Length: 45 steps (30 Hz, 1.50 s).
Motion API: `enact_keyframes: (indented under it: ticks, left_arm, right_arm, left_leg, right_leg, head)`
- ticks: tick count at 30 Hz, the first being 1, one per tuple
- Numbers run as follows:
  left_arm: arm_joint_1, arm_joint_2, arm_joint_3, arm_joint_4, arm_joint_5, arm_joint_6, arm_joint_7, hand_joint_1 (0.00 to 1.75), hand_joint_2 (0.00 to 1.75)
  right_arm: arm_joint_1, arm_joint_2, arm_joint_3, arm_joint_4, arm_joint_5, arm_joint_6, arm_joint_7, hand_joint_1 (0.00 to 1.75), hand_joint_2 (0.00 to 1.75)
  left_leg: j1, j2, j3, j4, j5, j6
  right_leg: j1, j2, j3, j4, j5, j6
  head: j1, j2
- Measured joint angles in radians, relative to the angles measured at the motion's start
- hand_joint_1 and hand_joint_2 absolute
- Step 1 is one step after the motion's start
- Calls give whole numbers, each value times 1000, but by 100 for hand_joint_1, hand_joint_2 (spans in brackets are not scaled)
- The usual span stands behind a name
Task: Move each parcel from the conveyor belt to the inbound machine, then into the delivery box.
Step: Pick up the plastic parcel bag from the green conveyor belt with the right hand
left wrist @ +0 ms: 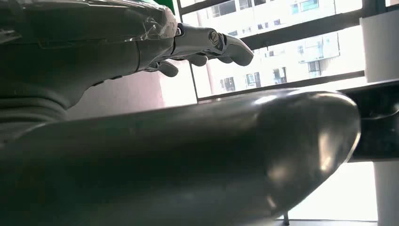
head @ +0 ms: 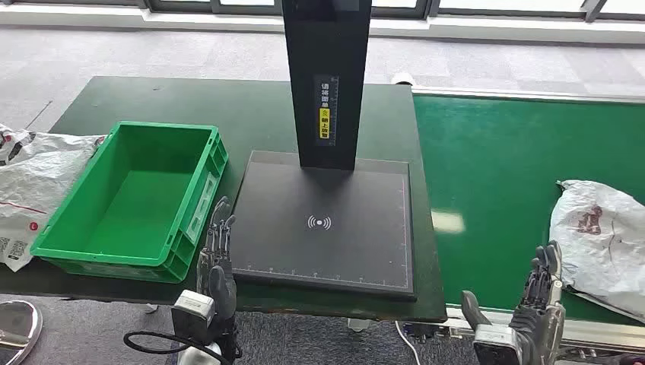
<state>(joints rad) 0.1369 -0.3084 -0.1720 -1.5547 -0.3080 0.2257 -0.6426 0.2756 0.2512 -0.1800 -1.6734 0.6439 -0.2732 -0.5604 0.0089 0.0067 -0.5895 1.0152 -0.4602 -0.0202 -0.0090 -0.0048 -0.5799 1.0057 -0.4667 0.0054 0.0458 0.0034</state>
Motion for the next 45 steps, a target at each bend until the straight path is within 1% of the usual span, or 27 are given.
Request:
enact_keyframes:
  ticks: [2, 3, 6, 8, 10, 13, 17, 20, 23, 27, 30, 38, 45]
  left_arm:
    - [-4, 1, 0, 5, -4, -5, -3, 0, 0]
    - [-9, 2, 0, 11, -6, -10, -6, 0, 0]
    - [-25, 5, 2, 34, 13, -37, -17, 0, 0]
    - [-34, 7, 7, 49, 30, -64, -26, 0, 0]
    - [-42, 9, 14, 61, 37, -93, -31, 0, 0]
    - [-57, 12, 23, 82, 43, -137, -42, 0, 0]
    - [-82, 13, 27, 112, 59, -169, -54, 0, 0]
    - [-96, 14, 33, 128, 91, -178, -56, 0, 0]
    - [-104, 15, 40, 138, 114, -179, -57, 0, 0]
    - [-120, 15, 43, 150, 118, -166, -58, 0, 0]
    - [-127, 15, 43, 157, 112, -154, -58, 0, 0]
    - [-132, 14, 43, 161, 139, -119, -58, 0, 0]
    - [-132, 15, 43, 161, 151, -103, -58, 0, 0]
  right_arm:
    - [-26, -21, -24, 35, -3, 24, 14, 0, 175]
    - [-53, -46, -49, 73, -8, 45, 25, 0, 175]
    - [-154, -143, -121, 234, -14, 81, 29, 0, 175]
    - [-224, -207, -155, 357, 9, 83, 35, 0, 175]
    - [-279, -266, -172, 472, 64, 72, 63, 0, 175]
    - [-336, -342, -186, 629, 123, 71, 95, 0, 175]
    - [-395, -423, -210, 800, 135, 79, 99, 0, 175]
    - [-440, -470, -229, 909, 142, 72, 109, 0, 175]
    - [-474, -501, -242, 990, 162, 45, 123, 0, 175]
    - [-529, -539, -250, 1095, 214, -5, 173, 0, 175]
    - [-553, -559, -254, 1141, 226, -13, 185, 0, 175]
    - [-614, -578, -254, 1220, 288, -21, 233, 0, 175]
    - [-659, -585, -254, 1248, 309, -26, 238, 0, 175]
  left_leg:
    - [0, 0, 0, 0, 0, 0]
    - [0, 0, 0, 0, 0, 1]
    - [-1, 0, -1, 0, 2, 3]
    - [-2, 0, -1, 1, 3, 5]
    - [-2, -1, -1, 1, 3, 6]
    - [-3, -3, -1, 1, 4, 6]
    - [-3, -4, -2, 1, 4, 6]
    - [-3, -4, -2, 1, 4, 6]
    - [-3, -4, -3, 1, 4, 7]
    - [-4, -4, -3, 1, 4, 7]
    - [-4, -4, -3, 1, 4, 7]
    - [-4, -4, -3, 1, 4, 7]
    - [-4, -4, -4, 1, 4, 7]
  right_leg:
    - [-1, 0, 0, 0, 0, 0]
    - [-1, 0, 0, 0, 1, 1]
    - [-3, 0, 1, -1, 3, 4]
    - [-4, 0, 1, -1, 4, 6]
    - [-5, -1, 1, -1, 5, 6]
    - [-5, -3, 1, -1, 5, 6]
    - [-5, -3, 0, -1, 5, 7]
    - [-5, -3, 0, -1, 5, 7]
    - [-5, -3, 0, -1, 5, 7]
    - [-6, -3, -1, -1, 5, 7]
    - [-6, -3, 0, -1, 5, 7]
    - [-6, -3, -1, -1, 5, 7]
    - [-6, -3, -1, -1, 5, 7]
  head:
    - [0, 0]
    - [0, 0]
    - [0, 0]
    - [0, 0]
    - [0, 0]
    - [0, 0]
    - [0, 0]
    - [0, 0]
    - [0, 0]
    - [0, 0]
    - [0, 0]
    - [0, 0]
    - [0, 0]
